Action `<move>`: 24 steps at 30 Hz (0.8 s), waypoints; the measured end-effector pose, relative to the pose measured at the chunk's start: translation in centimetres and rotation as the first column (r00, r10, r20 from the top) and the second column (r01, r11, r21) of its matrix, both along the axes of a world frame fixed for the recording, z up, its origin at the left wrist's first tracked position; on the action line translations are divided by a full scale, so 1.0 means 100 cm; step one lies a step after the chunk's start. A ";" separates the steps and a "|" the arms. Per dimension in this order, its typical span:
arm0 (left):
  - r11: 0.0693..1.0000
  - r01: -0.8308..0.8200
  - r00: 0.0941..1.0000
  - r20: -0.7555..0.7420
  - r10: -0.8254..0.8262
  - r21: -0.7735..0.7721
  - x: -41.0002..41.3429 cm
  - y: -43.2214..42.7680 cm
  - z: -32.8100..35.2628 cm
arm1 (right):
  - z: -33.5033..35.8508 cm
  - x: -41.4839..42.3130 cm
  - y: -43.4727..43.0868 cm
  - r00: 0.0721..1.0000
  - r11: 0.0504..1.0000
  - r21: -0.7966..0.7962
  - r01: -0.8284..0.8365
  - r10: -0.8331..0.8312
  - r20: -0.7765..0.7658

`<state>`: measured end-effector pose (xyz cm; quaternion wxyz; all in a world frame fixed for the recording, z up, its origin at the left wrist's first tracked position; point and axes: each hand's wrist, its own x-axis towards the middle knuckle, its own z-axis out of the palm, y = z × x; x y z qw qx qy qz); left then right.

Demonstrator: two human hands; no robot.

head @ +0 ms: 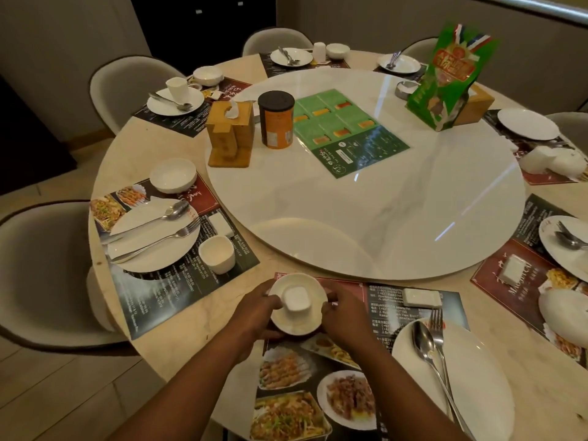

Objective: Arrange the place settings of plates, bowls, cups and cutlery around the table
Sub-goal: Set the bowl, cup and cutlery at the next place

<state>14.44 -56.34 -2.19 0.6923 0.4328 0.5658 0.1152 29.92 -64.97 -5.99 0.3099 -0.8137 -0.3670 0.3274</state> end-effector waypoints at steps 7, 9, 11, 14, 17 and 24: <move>1.000 0.001 0.999 0.034 -0.001 -0.007 0.007 0.022 -0.003 | -0.001 0.004 0.017 0.999 0.999 0.011 0.051 -0.051 0.005; 1.000 0.022 0.999 0.042 -0.022 0.002 0.005 0.024 -0.008 | 0.000 0.003 0.018 0.999 0.999 0.015 0.052 -0.052 -0.007; 0.997 0.065 0.997 0.026 -0.066 0.035 0.000 0.026 -0.018 | 0.003 0.002 0.017 0.999 0.999 0.010 0.046 -0.046 -0.015; 0.973 0.127 0.985 -0.136 -0.102 0.190 -0.006 0.020 -0.030 | 0.011 0.002 0.008 0.998 0.999 -0.006 0.041 -0.041 -0.046; 0.851 0.104 0.939 -0.333 0.087 0.514 -0.008 -0.006 -0.030 | 0.021 0.018 -0.019 0.996 0.995 0.087 0.051 -0.057 0.074; 0.630 0.348 0.937 -0.231 -0.262 0.695 0.035 -0.098 -0.024 | 0.022 0.113 -0.137 0.795 0.897 0.111 0.428 -0.432 0.425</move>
